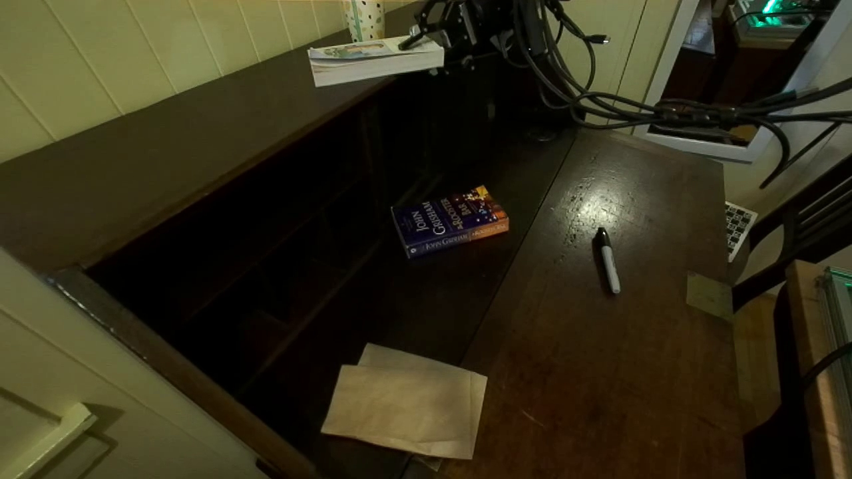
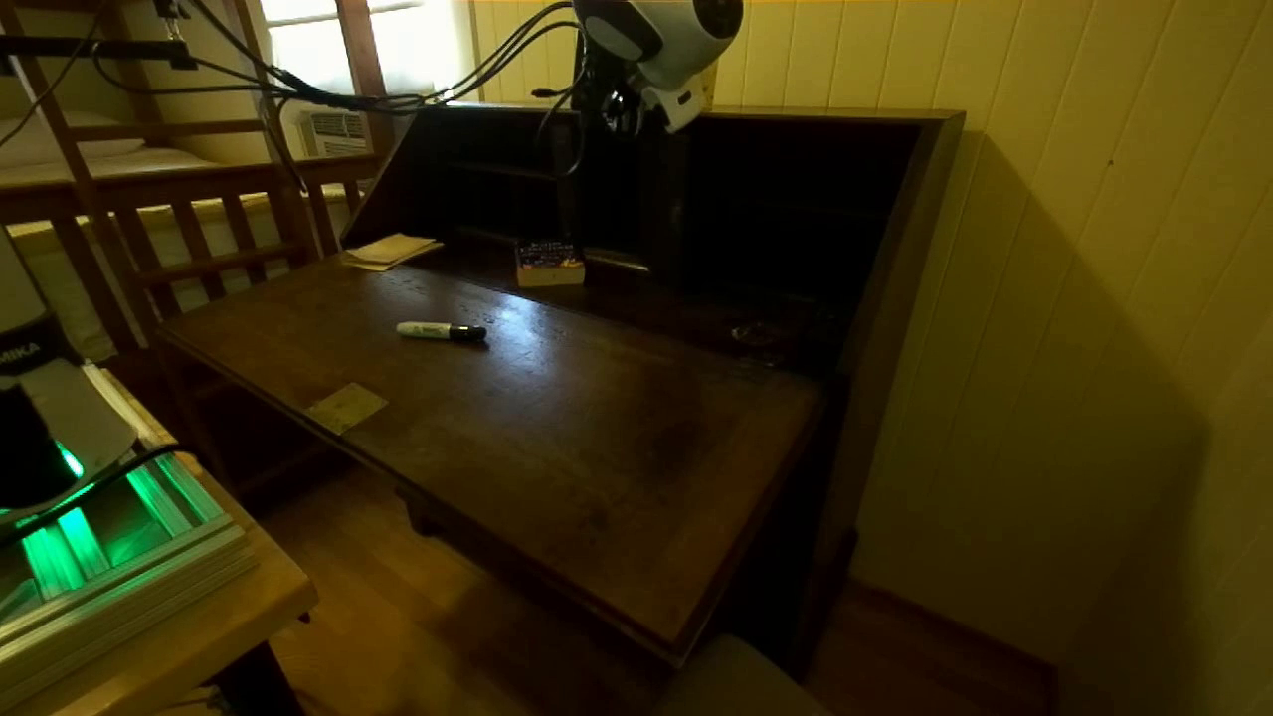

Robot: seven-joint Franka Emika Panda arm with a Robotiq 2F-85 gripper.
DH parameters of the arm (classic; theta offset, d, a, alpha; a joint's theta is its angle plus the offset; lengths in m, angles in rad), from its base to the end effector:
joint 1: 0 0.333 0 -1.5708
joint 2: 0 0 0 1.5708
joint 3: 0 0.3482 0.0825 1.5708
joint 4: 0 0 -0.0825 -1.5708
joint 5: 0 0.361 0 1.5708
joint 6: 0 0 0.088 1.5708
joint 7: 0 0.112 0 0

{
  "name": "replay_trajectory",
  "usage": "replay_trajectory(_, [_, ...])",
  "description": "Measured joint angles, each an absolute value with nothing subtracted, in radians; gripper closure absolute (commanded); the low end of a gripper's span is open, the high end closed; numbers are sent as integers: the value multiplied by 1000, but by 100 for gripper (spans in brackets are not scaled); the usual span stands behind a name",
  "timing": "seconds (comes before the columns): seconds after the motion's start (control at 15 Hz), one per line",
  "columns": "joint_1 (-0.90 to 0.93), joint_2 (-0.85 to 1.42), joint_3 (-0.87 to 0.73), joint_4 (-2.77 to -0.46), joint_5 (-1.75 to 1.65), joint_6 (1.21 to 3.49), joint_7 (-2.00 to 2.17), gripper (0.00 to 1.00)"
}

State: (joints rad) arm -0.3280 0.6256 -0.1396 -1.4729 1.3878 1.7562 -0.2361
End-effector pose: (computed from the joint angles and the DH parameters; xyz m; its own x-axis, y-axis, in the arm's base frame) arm 0.6814 -0.2150 0.3833 0.8015 -0.5486 -0.2381 -0.3742 -0.1493 -0.9153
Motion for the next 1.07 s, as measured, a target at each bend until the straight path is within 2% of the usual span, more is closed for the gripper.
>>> replay_trajectory(0.13, [-324, 624, -139, -1472, 1359, 1727, -221, 17])
replay_trajectory(0.2, [-322, 624, -139, -1472, 1346, 1714, -216, 16])
replay_trajectory(0.27, [-319, 624, -139, -1472, 1333, 1706, -209, 53])
replay_trajectory(0.33, [-317, 624, -139, -1472, 1320, 1700, -202, 49])
replay_trajectory(0.4, [-316, 624, -139, -1472, 1310, 1697, -197, 50])
replay_trajectory(0.53, [-315, 623, -139, -1470, 1301, 1696, -187, 63])
replay_trajectory(0.6, [-315, 621, -140, -1464, 1300, 1696, -183, 47])
replay_trajectory(0.67, [-315, 619, -140, -1458, 1297, 1696, -180, 24])
replay_trajectory(0.73, [-315, 617, -140, -1454, 1289, 1696, -176, 23])
replay_trajectory(0.93, [-315, 616, -144, -1448, 1262, 1697, -172, 4])
replay_trajectory(1.07, [-315, 616, -146, -1448, 1246, 1698, -172, 0])
